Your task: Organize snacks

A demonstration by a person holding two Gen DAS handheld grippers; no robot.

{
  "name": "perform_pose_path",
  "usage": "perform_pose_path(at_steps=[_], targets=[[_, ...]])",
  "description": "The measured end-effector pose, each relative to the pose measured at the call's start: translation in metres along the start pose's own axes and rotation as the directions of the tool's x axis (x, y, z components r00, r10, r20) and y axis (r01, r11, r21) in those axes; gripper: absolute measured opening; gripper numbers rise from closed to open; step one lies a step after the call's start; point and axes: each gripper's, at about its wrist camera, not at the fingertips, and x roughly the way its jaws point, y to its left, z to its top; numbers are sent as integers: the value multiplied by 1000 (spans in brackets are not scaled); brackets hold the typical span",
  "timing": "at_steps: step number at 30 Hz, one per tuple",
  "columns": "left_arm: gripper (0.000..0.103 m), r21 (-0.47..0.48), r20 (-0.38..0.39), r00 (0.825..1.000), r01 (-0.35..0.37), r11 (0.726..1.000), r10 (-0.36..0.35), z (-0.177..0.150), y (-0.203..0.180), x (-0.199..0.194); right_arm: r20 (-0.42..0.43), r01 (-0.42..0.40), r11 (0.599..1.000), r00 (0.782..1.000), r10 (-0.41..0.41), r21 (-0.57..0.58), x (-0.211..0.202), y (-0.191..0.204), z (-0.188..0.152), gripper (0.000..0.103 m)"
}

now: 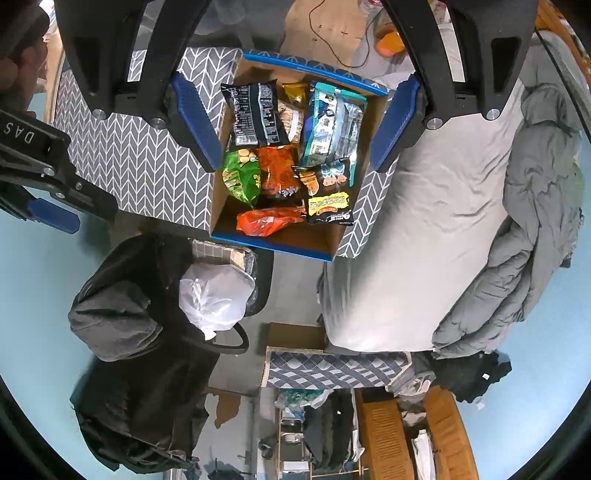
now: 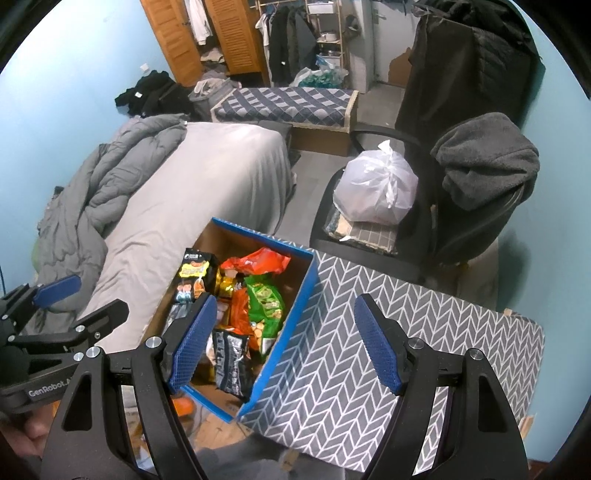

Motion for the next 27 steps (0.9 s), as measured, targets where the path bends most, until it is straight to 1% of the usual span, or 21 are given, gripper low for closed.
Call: perform_pose_path(at_steps=[16,27], targets=[[84,-2,-7,1000,3,1000,-3,0,-11,-4,3,-9,1000,1000,9,1,-5,-2,0,76],[83,-9,-27,1000,4,1000,-4,-1,-16,-4,0,-16,1000,1000,16,3,-10,-7,-1,76]])
